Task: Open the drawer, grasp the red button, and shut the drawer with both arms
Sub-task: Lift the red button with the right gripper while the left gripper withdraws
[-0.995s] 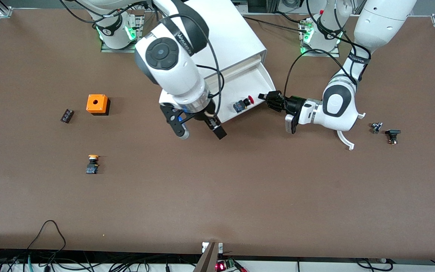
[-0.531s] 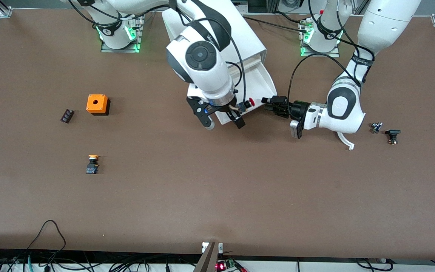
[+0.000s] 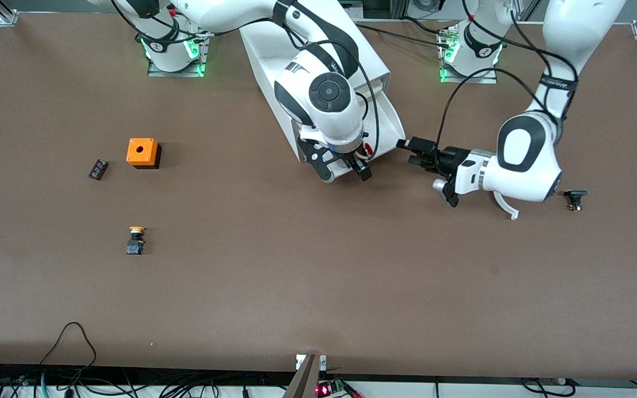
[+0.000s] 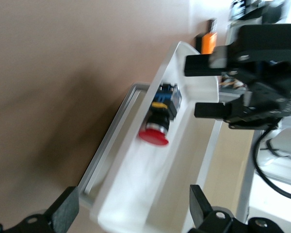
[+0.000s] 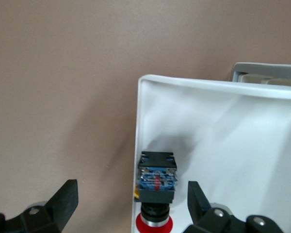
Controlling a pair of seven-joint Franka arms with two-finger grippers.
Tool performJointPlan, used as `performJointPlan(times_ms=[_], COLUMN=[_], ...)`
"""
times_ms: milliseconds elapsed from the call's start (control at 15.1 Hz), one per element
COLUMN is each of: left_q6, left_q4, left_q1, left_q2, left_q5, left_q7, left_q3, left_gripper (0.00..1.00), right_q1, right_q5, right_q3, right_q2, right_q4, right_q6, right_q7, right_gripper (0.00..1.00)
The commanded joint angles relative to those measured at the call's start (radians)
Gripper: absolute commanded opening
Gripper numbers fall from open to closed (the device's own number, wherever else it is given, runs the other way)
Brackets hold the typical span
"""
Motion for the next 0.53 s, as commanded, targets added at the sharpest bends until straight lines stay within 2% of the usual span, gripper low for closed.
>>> performJointPlan(times_ms=[0,332,464], left_q6=[-0.093,-0.295,-0.369], left_q4=[0.098,0.325,0.407], left_q1=[0.004,-0.004,-0.008], left_q2=[-0.034,-0.043,-0.043], left_q5=[0.162,0.420,0.512], left_q7=[-0.167,-0.431,-0.492], left_q3=[-0.003,-0.018,-0.020], left_gripper=[1.00,1.00,1.00], right_q1=[0.022,0.051,0.054], right_q5=[-0.011,-0.051,-0.059], right_q3=[-0.010,-0.010,-0.010], right_q2=[0.002,0.000,0.000], right_q4=[-0.009,-0.044,-0.049], right_q6=[-0.010,-0.012,-0.012], right_q7=[0.018,0.019,0.018], right_gripper=[1.00,0.99,0.91])
